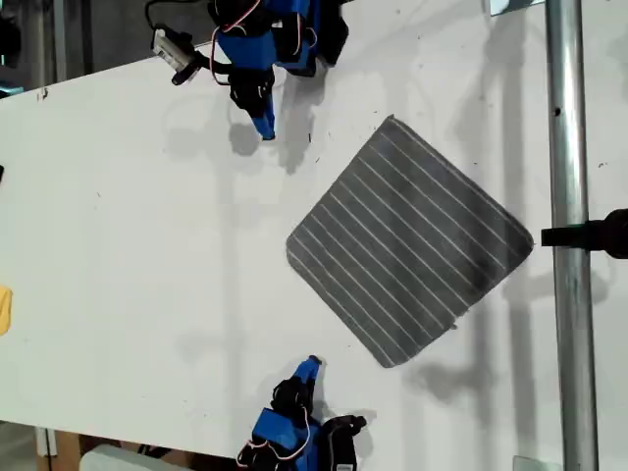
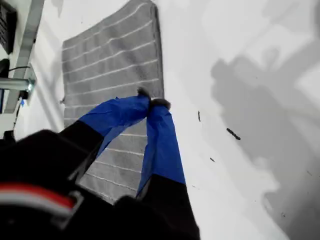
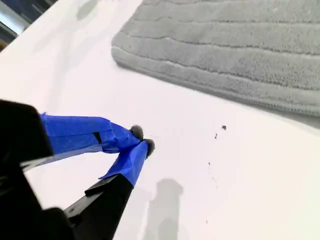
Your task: Grasp corners of a towel and fold twice.
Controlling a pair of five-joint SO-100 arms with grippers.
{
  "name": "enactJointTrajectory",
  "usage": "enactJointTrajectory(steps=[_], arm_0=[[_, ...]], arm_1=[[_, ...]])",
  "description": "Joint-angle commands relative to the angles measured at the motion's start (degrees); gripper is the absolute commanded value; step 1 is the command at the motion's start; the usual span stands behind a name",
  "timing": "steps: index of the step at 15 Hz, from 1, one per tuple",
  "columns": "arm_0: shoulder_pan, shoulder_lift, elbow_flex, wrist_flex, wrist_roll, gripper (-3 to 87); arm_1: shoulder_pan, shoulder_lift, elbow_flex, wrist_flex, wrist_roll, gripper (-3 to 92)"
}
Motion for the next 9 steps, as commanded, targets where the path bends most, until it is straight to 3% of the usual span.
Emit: enactJointTrajectory(steps=[1,6,9], arm_0=[[2.0,-16.3,-11.7,-6.7,-1.6,-2.9],[9.7,-60.3,-35.2,-23.6,-3.7,-2.9],[14.0,-79.0,-51.2,-23.5,-3.5,-2.9]], arm_1=[[-4.1,-9.4,-7.7,-4.5,-1.1,-0.3],[-15.7,-26.5,-17.2,-9.1,-1.1,-0.3],[-18.3,-40.0,-28.9,-9.2,-4.1,-0.3]])
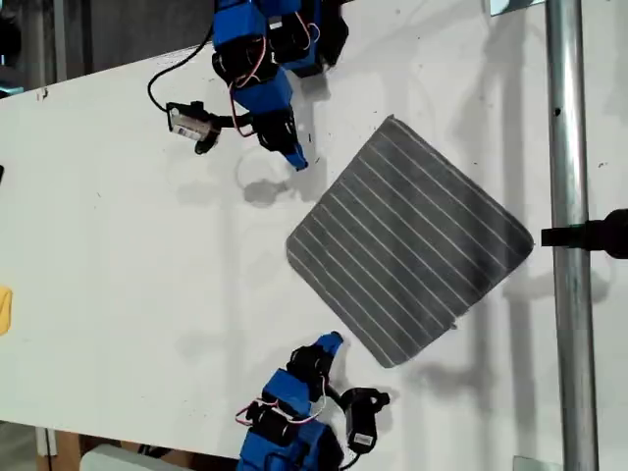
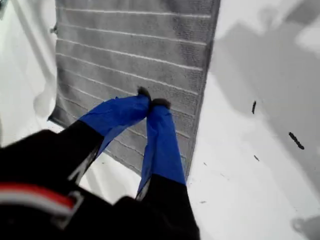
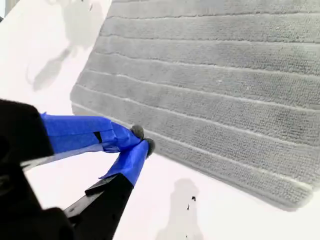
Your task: Grasp corners of a towel and fold twice.
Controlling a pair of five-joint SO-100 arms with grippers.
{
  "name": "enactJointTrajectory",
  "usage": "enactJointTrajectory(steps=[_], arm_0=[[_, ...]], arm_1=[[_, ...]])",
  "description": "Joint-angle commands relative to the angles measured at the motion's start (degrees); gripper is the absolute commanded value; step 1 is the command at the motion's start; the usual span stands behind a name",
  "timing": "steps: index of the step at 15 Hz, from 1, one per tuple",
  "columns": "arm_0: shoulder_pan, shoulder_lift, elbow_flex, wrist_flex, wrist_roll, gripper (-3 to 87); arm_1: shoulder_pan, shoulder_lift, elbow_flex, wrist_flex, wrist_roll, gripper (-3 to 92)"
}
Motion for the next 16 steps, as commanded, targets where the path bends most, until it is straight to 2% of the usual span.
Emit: enactJointTrajectory(steps=[1,4,7,10,16], arm_0=[[4.0,-11.7,-13.9,-1.0,-0.4,-2.9],[8.5,-23.2,-23.6,-1.2,-1.0,-2.9],[12.7,-35.9,-35.3,-1.0,-1.6,-2.9],[15.2,-49.5,-51.4,3.3,-1.0,-2.9],[15.9,-60.8,-59.9,-2.0,-0.6,-2.9]], arm_1=[[-1.1,-9.2,-12.7,-1.2,-3.4,-0.3],[-2.0,-19.7,-23.6,0.3,-6.6,-0.3],[-3.5,-25.4,-25.1,-0.9,-6.6,-0.3],[-4.4,-30.9,-25.1,-4.6,-6.6,-0.3],[-7.4,-47.5,-26.0,-15.6,-5.5,-0.3]])
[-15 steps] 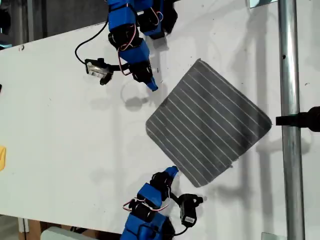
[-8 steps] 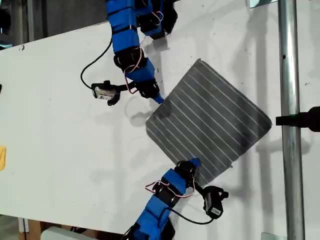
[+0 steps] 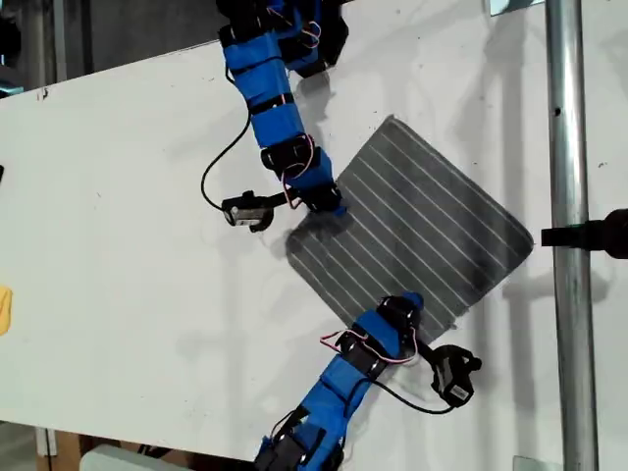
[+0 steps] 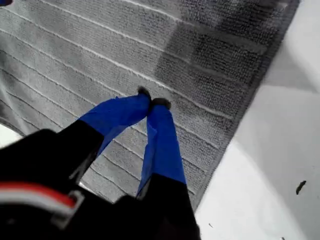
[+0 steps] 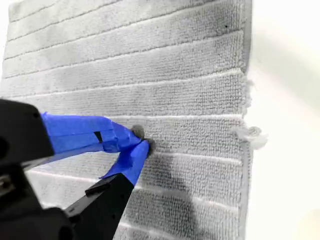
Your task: Grasp corners of a towel and fold twice.
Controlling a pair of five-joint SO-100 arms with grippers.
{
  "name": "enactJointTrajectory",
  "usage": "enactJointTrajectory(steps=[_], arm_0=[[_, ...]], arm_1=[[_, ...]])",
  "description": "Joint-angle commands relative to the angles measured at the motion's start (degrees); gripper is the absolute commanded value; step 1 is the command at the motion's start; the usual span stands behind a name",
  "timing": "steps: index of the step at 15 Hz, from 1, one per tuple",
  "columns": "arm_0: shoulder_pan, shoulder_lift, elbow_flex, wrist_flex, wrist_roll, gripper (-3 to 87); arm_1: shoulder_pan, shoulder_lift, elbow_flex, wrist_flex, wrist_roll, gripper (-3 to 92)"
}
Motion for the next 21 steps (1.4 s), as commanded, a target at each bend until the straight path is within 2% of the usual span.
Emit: enactJointTrajectory(steps=[1,5,8,9,12,17,19,21], arm_0=[[0.7,-1.4,-4.8,-4.1,0.5,-2.9],[0.8,-7.6,-1.8,-14.2,-3.2,-2.9],[1.5,-6.9,9.6,-27.5,-9.1,-2.9],[1.6,-6.2,11.9,-29.6,-10.2,-2.9],[1.6,-0.8,19.2,-28.5,-13.4,-2.9],[-1.8,20.0,44.8,-28.3,-14.8,-2.9],[-4.7,27.3,52.5,-27.5,-12.5,-2.9],[-10.3,33.0,55.4,-23.2,-6.9,-2.9]], arm_1=[[-1.1,-3.7,-4.0,-3.3,1.1,-0.3],[-1.6,-10.1,-4.0,-4.3,4.7,-0.3],[-2.0,-13.7,-4.1,-5.7,8.2,-0.3],[-1.8,-14.2,-4.7,-5.7,8.2,-0.3],[0.6,-13.6,-6.2,-3.0,6.7,-0.3],[5.8,-12.9,-8.8,1.1,2.5,-0.3],[7.6,-12.4,-8.7,2.0,1.3,-0.3],[10.0,-12.3,-8.8,2.2,0.4,-0.3]])
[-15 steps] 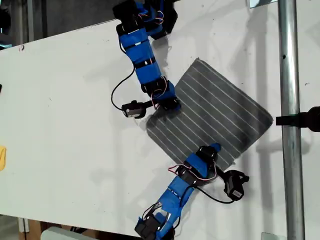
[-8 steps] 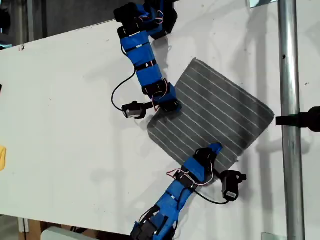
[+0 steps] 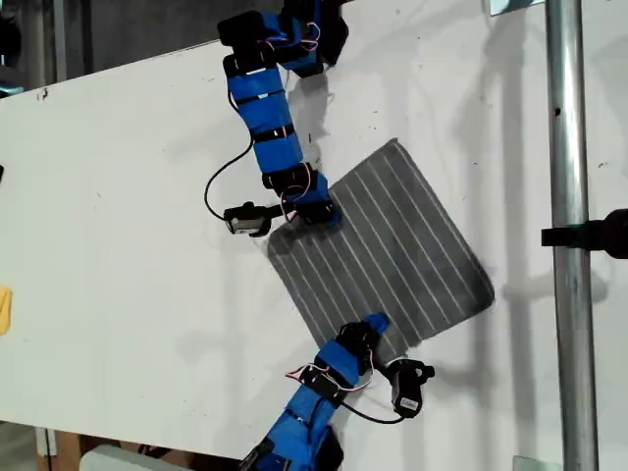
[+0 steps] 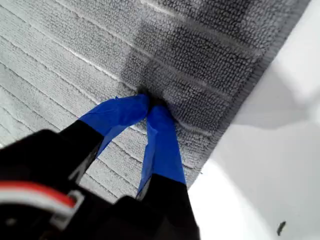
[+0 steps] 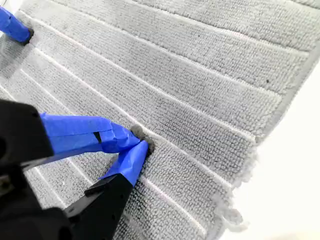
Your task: Grasp corners of a towel and fold twice.
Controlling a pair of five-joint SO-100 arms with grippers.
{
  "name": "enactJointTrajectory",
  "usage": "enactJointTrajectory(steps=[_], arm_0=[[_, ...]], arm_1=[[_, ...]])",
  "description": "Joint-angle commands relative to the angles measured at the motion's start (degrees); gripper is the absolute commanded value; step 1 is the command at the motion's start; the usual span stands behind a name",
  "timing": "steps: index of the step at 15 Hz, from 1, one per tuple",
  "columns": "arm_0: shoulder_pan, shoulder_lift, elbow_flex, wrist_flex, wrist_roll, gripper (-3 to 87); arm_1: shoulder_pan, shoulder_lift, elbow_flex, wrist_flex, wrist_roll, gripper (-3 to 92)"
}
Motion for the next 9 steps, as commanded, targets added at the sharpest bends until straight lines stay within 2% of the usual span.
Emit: enactJointTrajectory(steps=[1,5,9], arm_0=[[-7.5,7.3,1.4,6.6,6.5,-2.9],[-21.3,14.8,0.6,21.6,18.6,-2.9],[-34.1,17.2,-1.4,28.9,29.5,-2.9]], arm_1=[[3.9,2.0,-3.3,1.1,-1.8,-0.3],[11.2,1.9,-4.8,2.0,-6.8,-0.3],[19.7,1.3,-6.2,2.9,-13.6,-0.3]])
